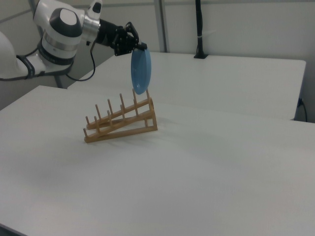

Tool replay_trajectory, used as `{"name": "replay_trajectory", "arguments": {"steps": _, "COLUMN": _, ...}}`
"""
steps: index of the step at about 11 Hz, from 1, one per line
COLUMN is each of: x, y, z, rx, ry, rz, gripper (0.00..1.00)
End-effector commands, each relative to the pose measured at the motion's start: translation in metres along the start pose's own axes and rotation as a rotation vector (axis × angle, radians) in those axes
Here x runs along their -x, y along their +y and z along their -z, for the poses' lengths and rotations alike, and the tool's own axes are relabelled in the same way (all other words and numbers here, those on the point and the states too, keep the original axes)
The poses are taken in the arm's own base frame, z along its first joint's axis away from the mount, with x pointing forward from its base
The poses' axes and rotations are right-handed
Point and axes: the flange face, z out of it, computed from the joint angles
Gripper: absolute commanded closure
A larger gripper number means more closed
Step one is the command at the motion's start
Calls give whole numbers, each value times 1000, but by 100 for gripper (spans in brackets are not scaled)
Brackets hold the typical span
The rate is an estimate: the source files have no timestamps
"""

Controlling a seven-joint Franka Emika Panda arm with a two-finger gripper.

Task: Place plate in plate rack
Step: 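Lower the upright plate between the pegs of the wooden rack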

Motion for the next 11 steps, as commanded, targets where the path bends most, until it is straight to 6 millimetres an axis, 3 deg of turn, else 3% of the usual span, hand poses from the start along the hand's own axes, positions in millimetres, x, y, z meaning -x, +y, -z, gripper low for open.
{"name": "replay_trajectory", "arguments": {"steps": 1, "x": -6, "y": -32, "z": -6, "rx": 85, "ry": -25, "rz": 30, "gripper": 100}}
{"name": "replay_trajectory", "arguments": {"steps": 3, "x": -8, "y": -43, "z": -8, "rx": 124, "ry": -48, "rz": 65, "gripper": 100}}
{"name": "replay_trajectory", "arguments": {"steps": 8, "x": -6, "y": -88, "z": -34, "rx": 155, "ry": -88, "rz": 118, "gripper": 97}}
{"name": "replay_trajectory", "arguments": {"steps": 9, "x": -6, "y": -102, "z": -43, "rx": 157, "ry": -95, "rz": 111, "gripper": 87}}
{"name": "replay_trajectory", "arguments": {"steps": 10, "x": -14, "y": -103, "z": -44, "rx": 175, "ry": -86, "rz": 62, "gripper": 72}}
{"name": "replay_trajectory", "arguments": {"steps": 11, "x": -16, "y": -106, "z": -46, "rx": 189, "ry": -92, "rz": 26, "gripper": 72}}
